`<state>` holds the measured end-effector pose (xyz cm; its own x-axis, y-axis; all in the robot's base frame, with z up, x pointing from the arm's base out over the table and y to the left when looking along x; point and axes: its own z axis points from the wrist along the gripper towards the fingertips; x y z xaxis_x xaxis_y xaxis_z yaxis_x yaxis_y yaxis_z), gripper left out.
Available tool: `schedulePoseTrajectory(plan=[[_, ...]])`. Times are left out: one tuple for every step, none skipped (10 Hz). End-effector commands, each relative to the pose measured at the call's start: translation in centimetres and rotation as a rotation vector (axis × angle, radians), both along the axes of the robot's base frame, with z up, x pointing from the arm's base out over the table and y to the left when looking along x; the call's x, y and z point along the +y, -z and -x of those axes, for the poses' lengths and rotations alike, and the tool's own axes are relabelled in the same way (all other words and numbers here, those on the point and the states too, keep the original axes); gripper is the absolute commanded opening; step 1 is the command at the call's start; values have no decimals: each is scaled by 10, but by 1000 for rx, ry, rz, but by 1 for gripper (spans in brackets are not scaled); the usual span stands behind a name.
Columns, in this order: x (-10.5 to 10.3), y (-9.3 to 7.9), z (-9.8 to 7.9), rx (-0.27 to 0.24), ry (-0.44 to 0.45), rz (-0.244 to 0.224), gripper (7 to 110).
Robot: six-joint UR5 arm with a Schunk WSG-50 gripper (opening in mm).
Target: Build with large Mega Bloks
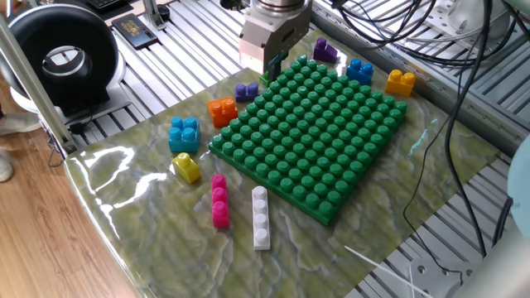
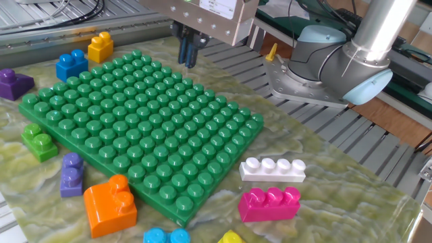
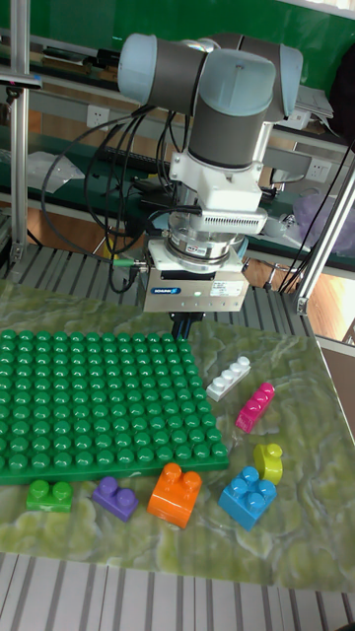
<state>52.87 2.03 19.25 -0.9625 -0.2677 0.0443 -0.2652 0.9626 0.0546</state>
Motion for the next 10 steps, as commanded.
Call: schedulePoseTrajectory(plan=[[15,-3,5,18,-41,-65,7],[11,-2,2,6,-42,-50,7],[6,-2,0,-4,-38,-29,7],[5,-2,-1,-7,-36,-23,7],[3,-1,-3,-13,-36,-17,7],[1,-1,-4,-17,-31,-7,7],[-4,-1,-5,-23,-27,15,7],[-6,-1,-4,-18,-26,21,7],[-9,-1,-3,-15,-24,33,7],[-9,-1,-5,-20,-24,33,7]])
